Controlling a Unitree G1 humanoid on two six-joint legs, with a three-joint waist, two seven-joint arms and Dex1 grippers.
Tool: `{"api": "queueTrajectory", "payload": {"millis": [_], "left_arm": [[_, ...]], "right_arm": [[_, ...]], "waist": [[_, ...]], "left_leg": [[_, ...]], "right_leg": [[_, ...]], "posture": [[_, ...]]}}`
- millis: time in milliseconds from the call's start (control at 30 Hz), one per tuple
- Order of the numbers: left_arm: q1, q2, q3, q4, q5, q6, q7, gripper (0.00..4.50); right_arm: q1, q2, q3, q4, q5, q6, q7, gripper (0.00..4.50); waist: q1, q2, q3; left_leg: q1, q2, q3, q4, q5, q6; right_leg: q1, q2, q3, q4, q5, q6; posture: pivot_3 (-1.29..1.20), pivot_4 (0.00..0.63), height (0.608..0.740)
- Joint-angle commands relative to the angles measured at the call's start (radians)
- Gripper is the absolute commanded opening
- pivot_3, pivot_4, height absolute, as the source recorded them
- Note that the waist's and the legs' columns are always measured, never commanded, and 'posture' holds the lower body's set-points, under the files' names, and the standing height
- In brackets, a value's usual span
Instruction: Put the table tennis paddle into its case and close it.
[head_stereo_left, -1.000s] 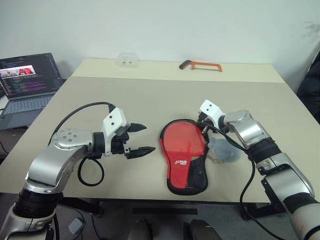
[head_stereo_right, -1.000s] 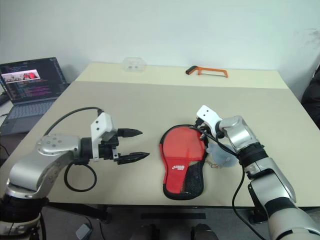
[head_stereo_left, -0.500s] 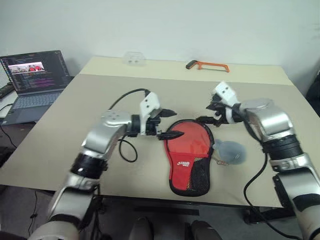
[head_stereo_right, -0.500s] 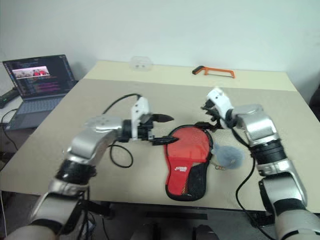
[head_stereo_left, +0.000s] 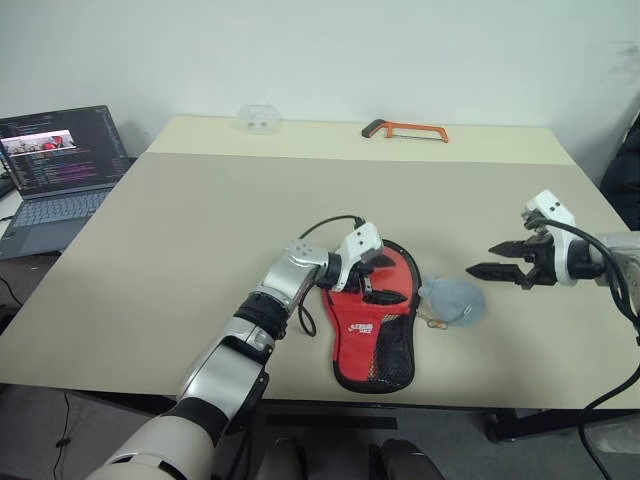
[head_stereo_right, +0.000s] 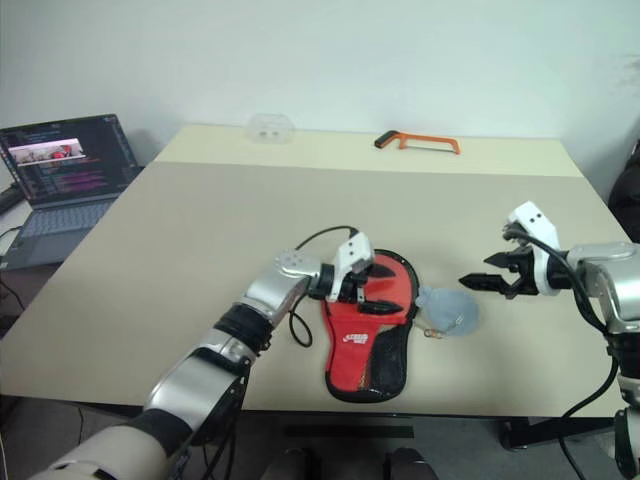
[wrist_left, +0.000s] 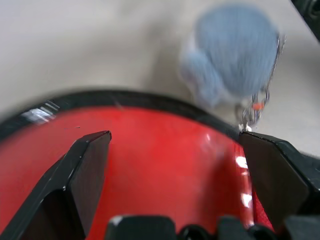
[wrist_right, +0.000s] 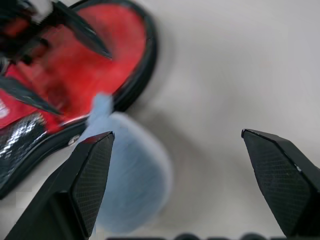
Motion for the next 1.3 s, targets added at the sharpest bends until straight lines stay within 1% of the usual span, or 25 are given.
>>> {"api": "queueTrajectory", "payload": {"millis": [33,200,433,533,667,800,867,967,1133,1167,1233,1300], "left_arm": [[-0.015,-0.021,0.008,0.04,0.03,-0.033,0.006,4.5],[0.007,-0.032,0.003,0.065,0.064,-0.063,0.012,4.5],[0.022,-0.037,0.019,0.041,0.069,-0.049,0.002,4.5],[0.024,-0.038,0.023,0.037,0.071,-0.045,0.001,4.5],[0.025,-0.04,0.031,0.04,0.066,-0.035,-0.01,4.5],[0.019,-0.041,0.038,0.055,0.067,-0.033,-0.014,4.5],[0.014,-0.042,0.039,0.075,0.073,-0.042,-0.009,4.5],[0.008,-0.043,0.039,0.099,0.082,-0.053,0.0,4.5],[-0.004,-0.044,0.037,0.129,0.1,-0.064,0.016,4.5],[-0.009,-0.047,0.035,0.139,0.107,-0.065,0.027,4.5],[-0.019,-0.053,0.034,0.158,0.117,-0.072,0.042,4.5],[-0.024,-0.057,0.036,0.168,0.12,-0.077,0.047,4.5]], "right_arm": [[0.003,0.022,-0.019,-0.047,0.043,0.038,-0.033,4.48],[0.026,0.075,0.003,-0.065,0.083,0.111,-0.081,4.48],[0.075,0.107,0.052,-0.09,0.106,0.15,-0.126,4.48],[0.095,0.107,0.069,-0.108,0.106,0.128,-0.128,3.88],[0.128,0.062,0.077,-0.172,0.116,0.087,-0.097,2.52],[0.186,-0.032,0.056,-0.268,0.146,0.049,-0.029,1.27],[0.239,-0.093,0.032,-0.349,0.185,0.034,0.023,0.82],[0.325,-0.171,0.006,-0.45,0.228,-0.002,0.087,0.47],[0.49,-0.267,-0.051,-0.611,0.301,-0.053,0.168,0.39],[0.534,-0.273,-0.042,-0.653,0.309,-0.063,0.169,0.39],[0.595,-0.27,0.017,-0.713,0.286,-0.099,0.14,0.38],[0.617,-0.267,0.055,-0.726,0.257,-0.134,0.117,0.38]], "waist": [[0.002,0.0,0.0],[0.007,0.0,0.0],[0.007,0.001,0.0],[0.007,0.001,0.0],[0.007,0.001,0.0],[0.008,0.001,-0.001],[0.01,0.001,-0.001],[0.011,0.002,-0.001],[0.023,0.002,-0.001],[0.027,0.002,-0.002],[0.034,0.002,-0.002],[0.035,0.002,-0.002]], "left_leg": [[0.0,0.0,0.0,0.0,0.0,0.0],[0.0,-0.001,-0.001,0.0,0.0,0.0],[0.001,0.0,-0.002,0.001,0.0,0.0],[0.001,0.0,-0.002,0.001,0.0,0.0],[0.001,0.0,-0.002,0.001,0.0,0.0],[0.001,0.0,-0.003,0.001,0.0,0.0],[0.001,-0.001,-0.003,0.001,0.0,0.0],[0.002,-0.001,-0.004,0.001,0.0,0.0],[0.002,-0.001,-0.006,0.001,0.0,0.0],[0.002,-0.001,-0.006,0.001,0.0,0.0],[0.002,-0.002,-0.007,0.001,0.0,0.0],[0.002,-0.002,-0.008,0.001,0.0,0.0]], "right_leg": [[0.0,0.0,0.0,0.0,0.0,0.0],[0.001,0.0,-0.001,0.0,0.0,0.001],[0.002,0.0,-0.002,0.0,0.0,0.001],[0.002,0.0,-0.002,0.0,0.0,0.001],[0.003,0.0,-0.003,0.0,-0.001,0.002],[0.003,0.0,-0.003,-0.001,-0.001,0.002],[0.004,0.0,-0.004,-0.001,-0.001,0.002],[0.005,0.0,-0.004,-0.001,-0.002,0.005],[0.007,0.0,-0.007,-0.002,-0.002,0.005],[0.007,-0.001,-0.007,-0.003,-0.002,0.005],[0.008,-0.001,-0.007,-0.003,-0.002,0.005],[0.008,-0.001,-0.007,-0.004,-0.003,0.005]], "posture": [[0.0,0.15,0.74],[0.0,0.15,0.74],[0.0,0.15,0.74],[0.0,0.15,0.74],[0.0,0.15,0.74],[0.0,0.15,0.74],[0.0,0.15,0.74],[0.0,0.15,0.74],[0.0,0.15,0.74],[0.0,0.15,0.74],[0.0,0.15,0.74],[0.0,0.15,0.74]]}}
